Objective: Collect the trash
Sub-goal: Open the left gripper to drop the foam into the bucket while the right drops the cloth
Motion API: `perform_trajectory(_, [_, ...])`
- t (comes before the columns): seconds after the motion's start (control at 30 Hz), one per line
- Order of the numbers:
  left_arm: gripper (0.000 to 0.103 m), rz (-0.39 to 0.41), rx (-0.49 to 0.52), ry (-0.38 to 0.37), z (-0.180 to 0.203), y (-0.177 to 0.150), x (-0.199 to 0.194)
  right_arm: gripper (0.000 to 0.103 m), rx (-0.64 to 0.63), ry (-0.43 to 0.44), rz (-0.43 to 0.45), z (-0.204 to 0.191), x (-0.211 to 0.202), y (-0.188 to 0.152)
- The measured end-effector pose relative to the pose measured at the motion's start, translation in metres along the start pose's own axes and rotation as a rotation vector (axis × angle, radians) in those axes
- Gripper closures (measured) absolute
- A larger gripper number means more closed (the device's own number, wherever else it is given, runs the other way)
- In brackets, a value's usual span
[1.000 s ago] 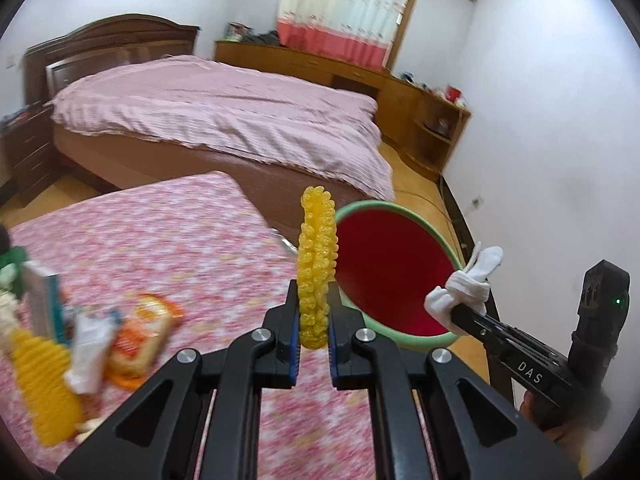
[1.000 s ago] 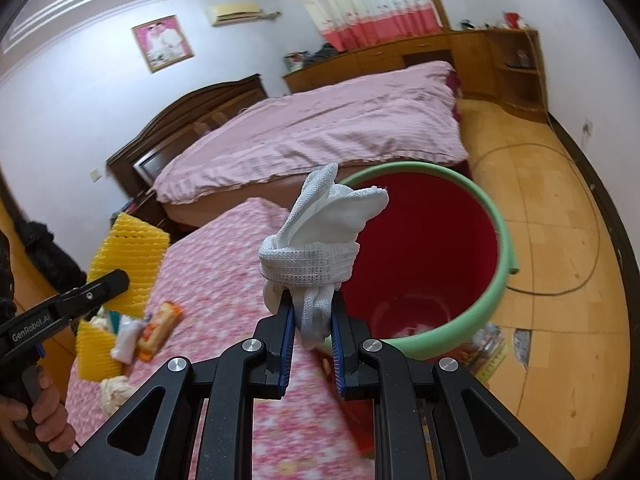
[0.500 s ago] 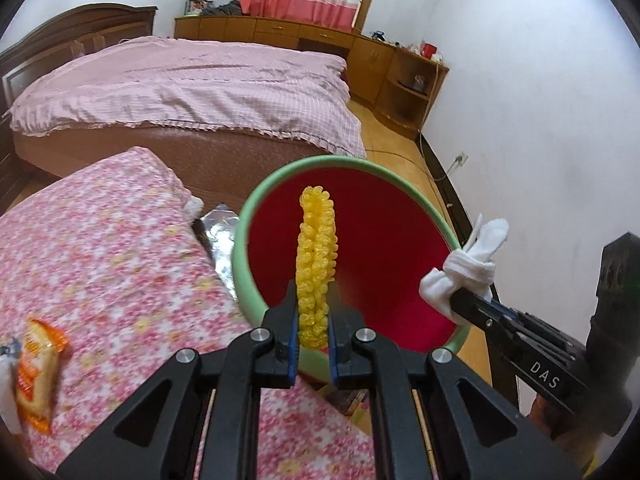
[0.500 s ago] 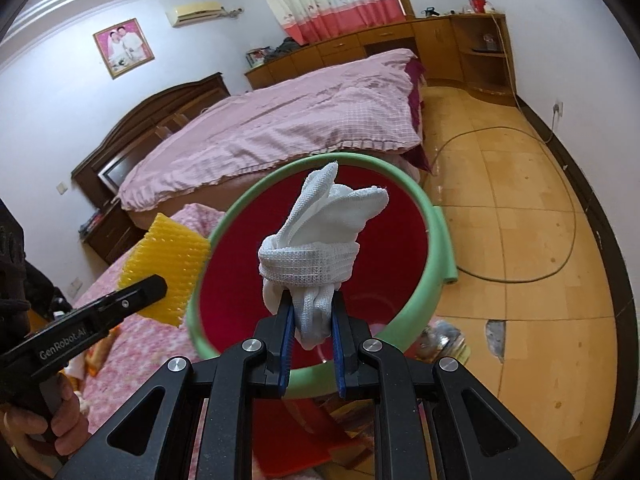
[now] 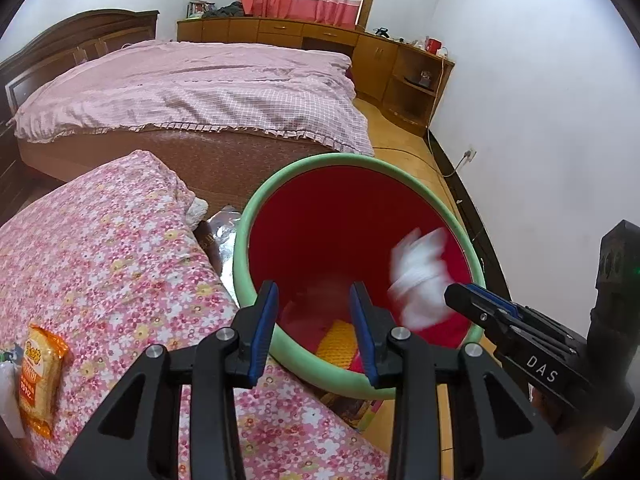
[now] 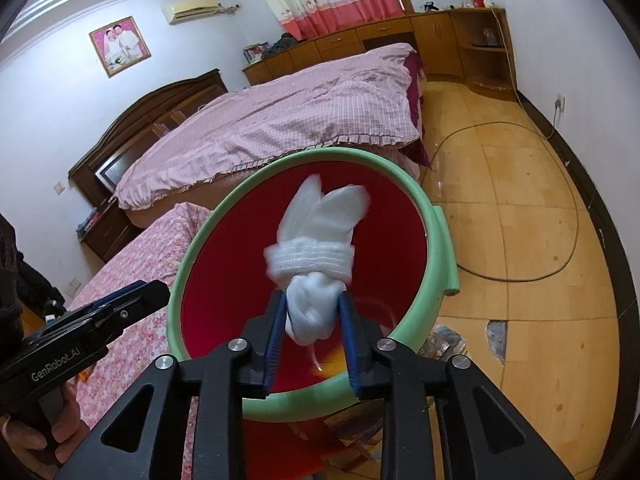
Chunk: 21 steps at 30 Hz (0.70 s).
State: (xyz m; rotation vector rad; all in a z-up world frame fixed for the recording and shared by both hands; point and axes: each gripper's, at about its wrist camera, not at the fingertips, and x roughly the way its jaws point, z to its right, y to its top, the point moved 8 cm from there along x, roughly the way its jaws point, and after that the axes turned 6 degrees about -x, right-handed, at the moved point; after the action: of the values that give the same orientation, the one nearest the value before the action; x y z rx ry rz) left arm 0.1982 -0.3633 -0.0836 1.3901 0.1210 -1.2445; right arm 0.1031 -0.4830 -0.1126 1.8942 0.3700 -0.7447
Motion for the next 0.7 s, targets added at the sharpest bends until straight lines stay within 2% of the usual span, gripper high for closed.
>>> perform_trajectory(0.1, [0.066,0.004,-0.007,0.009,-0.002,0.0,-0.004,0.071,0.001,0.001,0.006,0.0,-0.002,0.001])
perform_trajectory(0.2, [0.066,0.008,-0.015,0.011,-0.004,-0.002,-0.011,0.063,0.008,0.005,0.013,-0.001,-0.006,0.001])
perform_trajectory(0.7, [0.066,0.042,-0.103,0.035,-0.028,-0.016,-0.069,0.048,0.003,0.038,0.048,-0.026,-0.037,-0.003])
